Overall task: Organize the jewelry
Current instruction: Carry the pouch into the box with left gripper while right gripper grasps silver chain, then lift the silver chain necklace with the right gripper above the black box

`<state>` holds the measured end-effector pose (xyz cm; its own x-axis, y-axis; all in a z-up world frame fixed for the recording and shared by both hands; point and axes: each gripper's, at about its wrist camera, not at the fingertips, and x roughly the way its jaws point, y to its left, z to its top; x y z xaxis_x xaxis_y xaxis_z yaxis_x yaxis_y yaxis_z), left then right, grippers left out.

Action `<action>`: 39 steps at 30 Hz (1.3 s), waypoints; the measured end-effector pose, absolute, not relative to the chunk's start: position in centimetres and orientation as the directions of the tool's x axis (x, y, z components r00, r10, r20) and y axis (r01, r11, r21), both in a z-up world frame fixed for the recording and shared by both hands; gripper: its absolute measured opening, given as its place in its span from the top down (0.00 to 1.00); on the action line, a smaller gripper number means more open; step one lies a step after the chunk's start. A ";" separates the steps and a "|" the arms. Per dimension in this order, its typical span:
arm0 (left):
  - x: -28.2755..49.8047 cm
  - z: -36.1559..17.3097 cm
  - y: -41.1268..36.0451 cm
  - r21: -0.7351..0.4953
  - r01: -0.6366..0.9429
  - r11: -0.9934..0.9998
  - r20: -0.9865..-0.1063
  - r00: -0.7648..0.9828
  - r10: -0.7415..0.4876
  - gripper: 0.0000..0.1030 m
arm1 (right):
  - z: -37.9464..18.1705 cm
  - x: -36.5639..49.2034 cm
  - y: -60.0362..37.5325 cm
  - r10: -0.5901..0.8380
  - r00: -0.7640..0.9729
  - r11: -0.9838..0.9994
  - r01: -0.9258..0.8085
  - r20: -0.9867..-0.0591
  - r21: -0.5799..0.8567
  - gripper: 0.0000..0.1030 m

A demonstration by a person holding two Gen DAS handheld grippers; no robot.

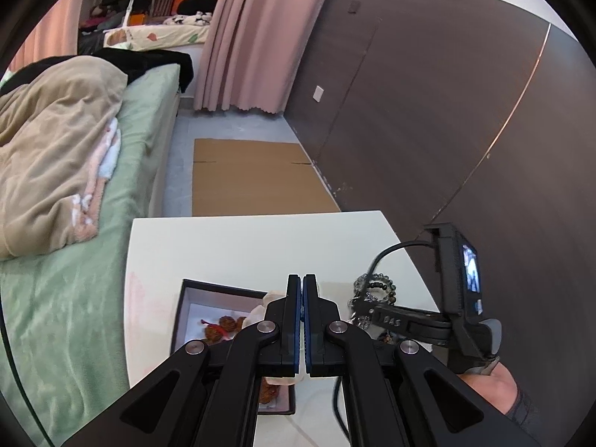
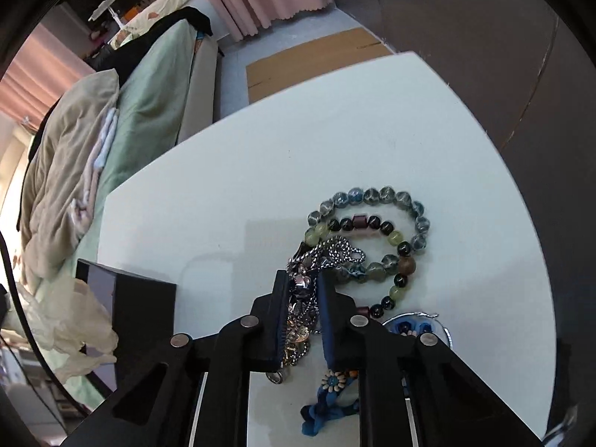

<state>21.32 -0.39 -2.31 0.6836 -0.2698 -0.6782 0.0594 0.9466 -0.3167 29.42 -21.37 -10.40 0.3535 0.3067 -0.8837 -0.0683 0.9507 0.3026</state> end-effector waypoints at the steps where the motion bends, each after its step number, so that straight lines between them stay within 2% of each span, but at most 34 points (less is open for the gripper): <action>1: 21.2 -2.2 -0.1 -0.319 0.058 0.946 -0.676 0.686 -0.270 1.00 | -9.9 29.2 -21.5 0.316 0.365 0.947 -0.068 -0.875 0.314 0.84; 12: 20.1 -0.9 2.4 -0.351 0.035 0.936 -0.639 0.721 -0.267 1.00 | -4.0 26.9 -22.2 0.406 0.454 0.911 -0.125 -0.794 0.394 0.85; 21: 19.5 -0.5 4.0 -0.372 0.016 0.928 -0.625 0.735 -0.263 1.00 | 1.8 25.7 -20.9 0.437 0.519 0.899 -0.227 -0.735 0.375 0.85; 39: 18.8 -0.7 5.3 -0.395 -0.016 0.918 -0.631 0.732 -0.259 1.00 | 15.3 22.3 -17.8 0.512 0.656 0.859 -0.385 -0.554 0.337 0.85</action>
